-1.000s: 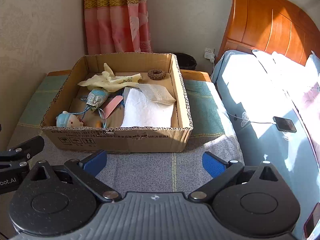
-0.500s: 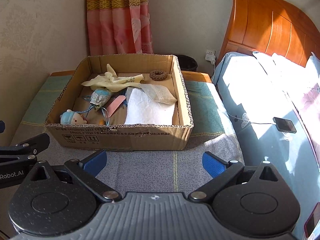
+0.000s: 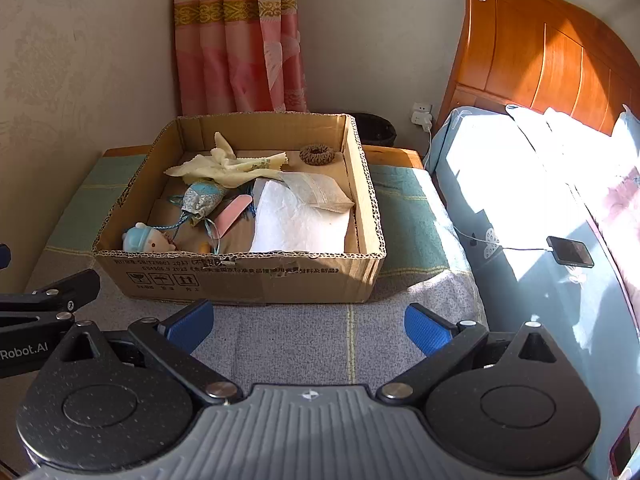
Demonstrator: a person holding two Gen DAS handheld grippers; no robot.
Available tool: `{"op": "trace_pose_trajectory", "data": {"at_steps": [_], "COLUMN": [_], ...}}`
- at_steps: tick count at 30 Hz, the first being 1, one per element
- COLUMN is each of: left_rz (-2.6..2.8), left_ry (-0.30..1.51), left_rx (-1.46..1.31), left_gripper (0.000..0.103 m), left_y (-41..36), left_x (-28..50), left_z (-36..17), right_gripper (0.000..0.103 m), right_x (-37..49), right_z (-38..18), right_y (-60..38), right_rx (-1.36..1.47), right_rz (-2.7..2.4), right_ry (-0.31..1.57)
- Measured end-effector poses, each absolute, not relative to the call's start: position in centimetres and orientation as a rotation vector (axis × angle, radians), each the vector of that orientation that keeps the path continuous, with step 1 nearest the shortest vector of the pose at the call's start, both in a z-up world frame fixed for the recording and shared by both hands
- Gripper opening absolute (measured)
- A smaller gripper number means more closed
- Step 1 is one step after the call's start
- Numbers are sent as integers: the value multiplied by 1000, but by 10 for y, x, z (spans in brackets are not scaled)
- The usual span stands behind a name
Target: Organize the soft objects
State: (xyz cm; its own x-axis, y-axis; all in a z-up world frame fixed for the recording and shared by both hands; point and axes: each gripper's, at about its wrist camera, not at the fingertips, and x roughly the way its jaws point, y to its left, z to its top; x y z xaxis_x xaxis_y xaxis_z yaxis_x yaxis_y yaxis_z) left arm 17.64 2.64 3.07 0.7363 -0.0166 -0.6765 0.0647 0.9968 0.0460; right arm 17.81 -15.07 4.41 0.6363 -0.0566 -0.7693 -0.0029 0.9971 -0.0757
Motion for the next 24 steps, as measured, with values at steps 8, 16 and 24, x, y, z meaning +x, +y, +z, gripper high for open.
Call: {"op": "trace_pose_trajectory", "data": {"at_steps": [8, 16, 24], "left_rz": [-36, -26, -22], "left_ry": [743, 744, 741], "left_rx": [71, 69, 68], "left_gripper": [102, 102, 102], "left_y": [27, 29, 30], "left_x": [176, 175, 173], "left_z": [31, 32, 34], "right_gripper": [103, 103, 103], "right_x": [177, 175, 174], "right_z": [45, 47, 49], "right_y": [-150, -148, -147], "right_rx": [-74, -80, -81], "right_rz": [-33, -25, -24], "right_ry": [874, 869, 866]}}
